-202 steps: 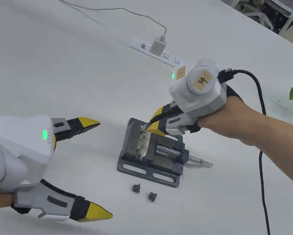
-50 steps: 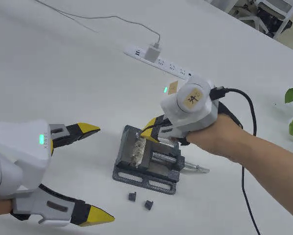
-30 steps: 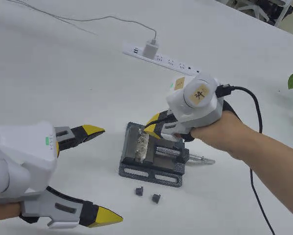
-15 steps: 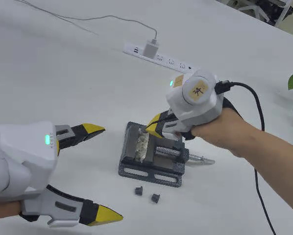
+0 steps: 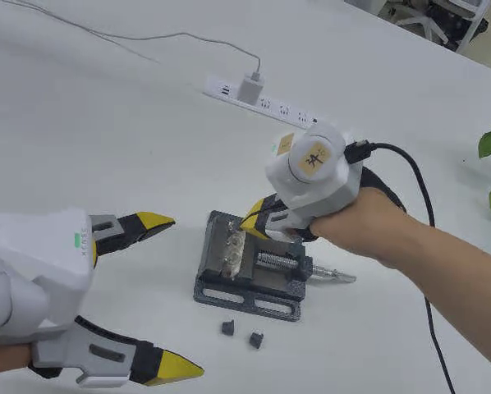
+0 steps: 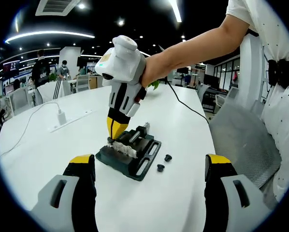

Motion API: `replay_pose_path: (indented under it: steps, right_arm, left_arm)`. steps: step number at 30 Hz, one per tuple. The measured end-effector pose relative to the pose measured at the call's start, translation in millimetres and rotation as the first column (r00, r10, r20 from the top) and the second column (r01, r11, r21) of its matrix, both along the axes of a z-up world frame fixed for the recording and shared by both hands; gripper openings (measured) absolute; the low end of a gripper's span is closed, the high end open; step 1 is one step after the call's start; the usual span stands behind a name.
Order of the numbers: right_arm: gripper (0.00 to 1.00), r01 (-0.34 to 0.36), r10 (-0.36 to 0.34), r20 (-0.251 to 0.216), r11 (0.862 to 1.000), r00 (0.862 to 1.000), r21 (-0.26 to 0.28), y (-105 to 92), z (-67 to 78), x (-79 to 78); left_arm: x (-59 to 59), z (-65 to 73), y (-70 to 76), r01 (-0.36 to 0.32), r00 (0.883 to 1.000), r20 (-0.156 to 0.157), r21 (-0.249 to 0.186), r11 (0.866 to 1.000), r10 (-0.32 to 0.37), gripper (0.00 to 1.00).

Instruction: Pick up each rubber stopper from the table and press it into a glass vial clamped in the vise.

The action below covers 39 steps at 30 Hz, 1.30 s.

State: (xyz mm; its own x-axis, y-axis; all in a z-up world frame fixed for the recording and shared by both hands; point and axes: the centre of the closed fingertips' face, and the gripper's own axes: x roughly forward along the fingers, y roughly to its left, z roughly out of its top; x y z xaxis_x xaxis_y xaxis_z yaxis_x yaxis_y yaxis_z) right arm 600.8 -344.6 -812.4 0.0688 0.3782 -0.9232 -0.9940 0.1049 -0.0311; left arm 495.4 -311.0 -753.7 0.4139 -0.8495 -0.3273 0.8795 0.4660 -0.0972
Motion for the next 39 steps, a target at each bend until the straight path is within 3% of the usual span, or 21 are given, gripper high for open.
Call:
replay_pose_path:
  steps: [4, 9, 16, 26, 33, 39]
  right_arm:
    - [0.0, 0.017, -0.017, -0.006, 1.0, 1.0, -0.008, 0.3, 0.5, 1.3]
    - [0.0, -0.013, 0.013, 0.005, 1.0, 1.0, -0.015, 1.0, 2.4, 0.8]
    - [0.0, 0.029, -0.03, -0.016, 1.0, 0.999, -0.008, 1.9, 3.5, 1.9]
    - [0.0, -0.037, 0.034, -0.027, 0.996, 0.999, -0.087, 2.5, 1.9, 0.9]
    - [0.0, -0.037, 0.035, -0.041, 0.998, 0.999, -0.054, 0.1, 3.2, 0.3]
    - [0.0, -0.003, 0.003, -0.042, 1.0, 0.999, -0.003, -1.7, 4.5, 0.4]
  left_arm:
    - [1.3, 2.1, -1.9, 0.001, 1.0, 0.003, -0.003, 1.0, -0.001, 0.94]
    - [-0.8, 3.2, -4.4, 0.014, 1.0, 0.006, 0.009, 1.0, -0.014, 0.94]
    - [-4.8, 5.1, -3.9, 0.015, 1.0, 0.005, 0.017, 1.0, -0.015, 0.93]
    - [-2.3, 7.0, -11.7, 0.017, 1.0, 0.011, 0.01, 1.0, -0.018, 0.94]
    - [-4.2, 9.9, -16.8, 0.039, 0.999, 0.016, 0.02, 0.999, -0.039, 0.94]
    - [-5.9, 12.0, -11.9, 0.038, 0.999, 0.017, 0.036, 0.999, -0.038, 0.94]
